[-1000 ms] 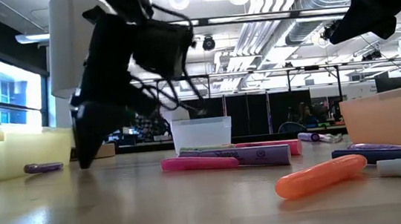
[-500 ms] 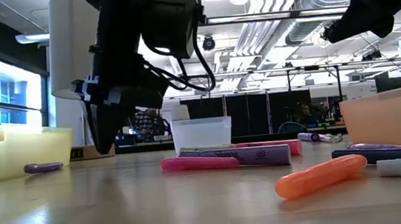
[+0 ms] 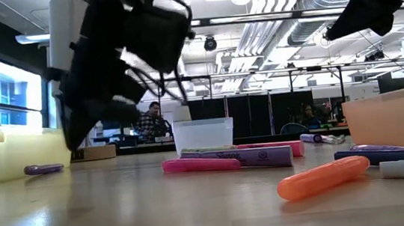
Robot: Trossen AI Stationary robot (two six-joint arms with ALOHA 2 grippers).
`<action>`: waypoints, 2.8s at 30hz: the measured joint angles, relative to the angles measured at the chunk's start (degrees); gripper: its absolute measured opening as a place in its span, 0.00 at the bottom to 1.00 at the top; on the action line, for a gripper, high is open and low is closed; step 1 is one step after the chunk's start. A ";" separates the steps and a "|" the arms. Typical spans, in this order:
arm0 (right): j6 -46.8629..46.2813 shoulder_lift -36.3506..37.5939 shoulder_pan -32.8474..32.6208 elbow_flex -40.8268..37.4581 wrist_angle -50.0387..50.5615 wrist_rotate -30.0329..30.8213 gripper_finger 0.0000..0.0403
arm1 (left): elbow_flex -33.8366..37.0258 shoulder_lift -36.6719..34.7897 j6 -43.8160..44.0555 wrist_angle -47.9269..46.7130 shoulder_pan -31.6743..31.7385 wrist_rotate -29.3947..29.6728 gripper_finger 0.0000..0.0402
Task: Pick & Place Markers
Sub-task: Put the purple pen into the yellow bin
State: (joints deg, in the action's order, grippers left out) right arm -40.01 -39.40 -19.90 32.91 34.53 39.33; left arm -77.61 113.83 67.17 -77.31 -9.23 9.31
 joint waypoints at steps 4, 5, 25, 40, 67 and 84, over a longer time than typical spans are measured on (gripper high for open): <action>0.00 0.00 -0.01 0.00 -0.14 0.00 0.00 | 3.82 -0.01 4.62 -0.17 -0.62 -1.03 0.00; 0.00 0.00 -0.02 0.00 -0.14 0.00 0.00 | 4.68 0.01 5.69 -0.27 -0.64 -1.22 0.00; 1.53 -0.02 -0.02 0.00 -2.53 0.61 0.00 | 11.13 -0.19 5.90 6.46 -0.55 -1.64 0.00; 1.53 0.00 -0.02 0.00 -2.52 0.61 0.00 | 4.42 -0.04 -9.98 13.50 -0.55 9.95 0.00; 1.54 -0.02 0.00 0.00 -2.46 -0.07 0.00 | 2.79 -5.39 -13.85 9.15 -0.16 12.25 0.40; 1.49 -0.20 -0.02 0.00 -2.94 0.18 0.00 | 20.73 -14.35 -6.35 28.10 2.85 3.31 0.41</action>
State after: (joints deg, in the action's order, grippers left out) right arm -38.52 -39.59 -19.92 32.91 31.59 39.51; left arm -56.88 99.49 60.82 -49.21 -6.38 12.62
